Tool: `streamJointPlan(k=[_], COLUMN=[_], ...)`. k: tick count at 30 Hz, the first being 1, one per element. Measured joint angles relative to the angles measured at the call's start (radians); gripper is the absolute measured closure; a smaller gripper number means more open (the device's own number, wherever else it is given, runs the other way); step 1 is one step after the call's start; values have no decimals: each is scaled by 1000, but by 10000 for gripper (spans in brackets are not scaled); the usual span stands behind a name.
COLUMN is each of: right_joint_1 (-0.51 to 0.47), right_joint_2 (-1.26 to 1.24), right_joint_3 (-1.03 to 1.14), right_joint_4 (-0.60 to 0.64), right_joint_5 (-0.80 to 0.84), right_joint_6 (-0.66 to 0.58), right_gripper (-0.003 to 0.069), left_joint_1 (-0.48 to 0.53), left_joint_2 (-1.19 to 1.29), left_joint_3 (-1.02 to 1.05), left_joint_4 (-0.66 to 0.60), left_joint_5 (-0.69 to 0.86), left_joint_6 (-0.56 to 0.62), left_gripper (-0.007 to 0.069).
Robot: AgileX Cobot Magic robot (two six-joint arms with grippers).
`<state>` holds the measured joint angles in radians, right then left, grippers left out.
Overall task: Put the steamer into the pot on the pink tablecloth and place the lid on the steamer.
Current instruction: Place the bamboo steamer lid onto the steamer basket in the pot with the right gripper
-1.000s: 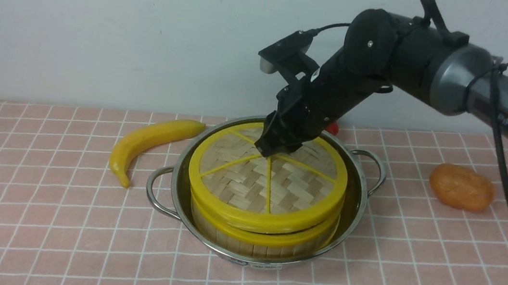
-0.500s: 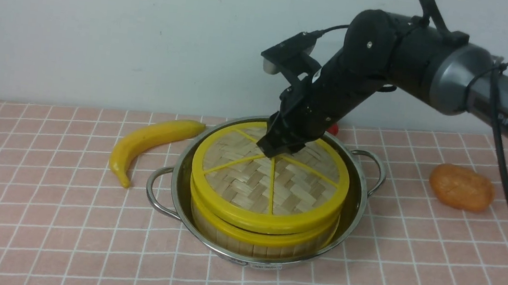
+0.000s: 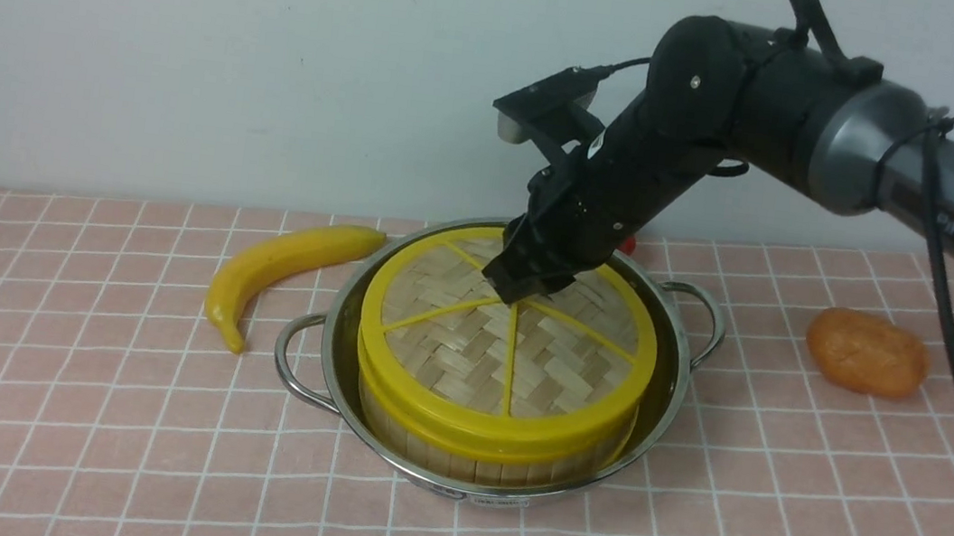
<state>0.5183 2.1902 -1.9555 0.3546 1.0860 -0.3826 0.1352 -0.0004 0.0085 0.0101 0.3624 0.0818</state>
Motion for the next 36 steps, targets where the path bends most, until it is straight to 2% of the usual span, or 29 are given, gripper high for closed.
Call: streamJointPlan(k=[14, 18, 24, 28, 36], right_joint_1=[0, -1, -1, -1, 0], right_joint_2=[7, 11, 12, 5, -55], right_joint_3=[-4, -6, -6, -6, 0], right_joint_4=[10, 11, 11, 11, 37], right_joint_5=[11, 19, 21, 17, 47], right_joint_6=[0, 0, -11, -20, -43], right_gripper=[494, 465, 374, 339, 327], left_joint_1=[0, 0, 0, 0, 0], left_joint_2=[0, 0, 0, 0, 0], left_joint_3=[0, 0, 0, 0, 0], left_joint_4=[0, 0, 0, 0, 0], left_joint_5=[0, 0, 0, 0, 0], left_joint_6=[0, 0, 0, 0, 0], left_gripper=[382, 382, 382, 382, 382])
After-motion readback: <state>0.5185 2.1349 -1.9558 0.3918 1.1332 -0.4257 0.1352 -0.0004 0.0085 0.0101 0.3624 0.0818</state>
